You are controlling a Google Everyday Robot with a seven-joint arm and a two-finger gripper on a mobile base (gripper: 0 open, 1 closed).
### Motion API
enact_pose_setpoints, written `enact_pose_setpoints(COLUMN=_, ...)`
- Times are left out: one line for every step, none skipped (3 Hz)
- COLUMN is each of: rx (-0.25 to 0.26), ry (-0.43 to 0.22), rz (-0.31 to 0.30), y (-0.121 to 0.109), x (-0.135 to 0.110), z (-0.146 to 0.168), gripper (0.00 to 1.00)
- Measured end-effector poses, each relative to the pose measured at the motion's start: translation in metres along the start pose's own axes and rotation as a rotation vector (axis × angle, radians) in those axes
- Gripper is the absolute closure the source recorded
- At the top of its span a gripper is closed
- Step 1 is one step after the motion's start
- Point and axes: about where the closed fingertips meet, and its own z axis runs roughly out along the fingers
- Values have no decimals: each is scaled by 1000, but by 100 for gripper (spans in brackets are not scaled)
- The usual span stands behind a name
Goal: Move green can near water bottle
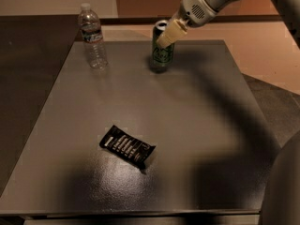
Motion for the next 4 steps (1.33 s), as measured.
enact_pose_setpoints(rx=-11, ry=2, rz=8, y=5, x=-22, z=26, gripper=100)
enact_pose_setpoints(rx=-38, ry=10, rz=1, y=17, x=-45, z=54, gripper=100)
enact_pose_setpoints(rx=-72, ry=16, rz=-1, y=28, x=-66, z=80, gripper=100)
enact_pose_setpoints(rx=-98, ry=20, rz=-11, y=37, x=-78, z=101, gripper=82)
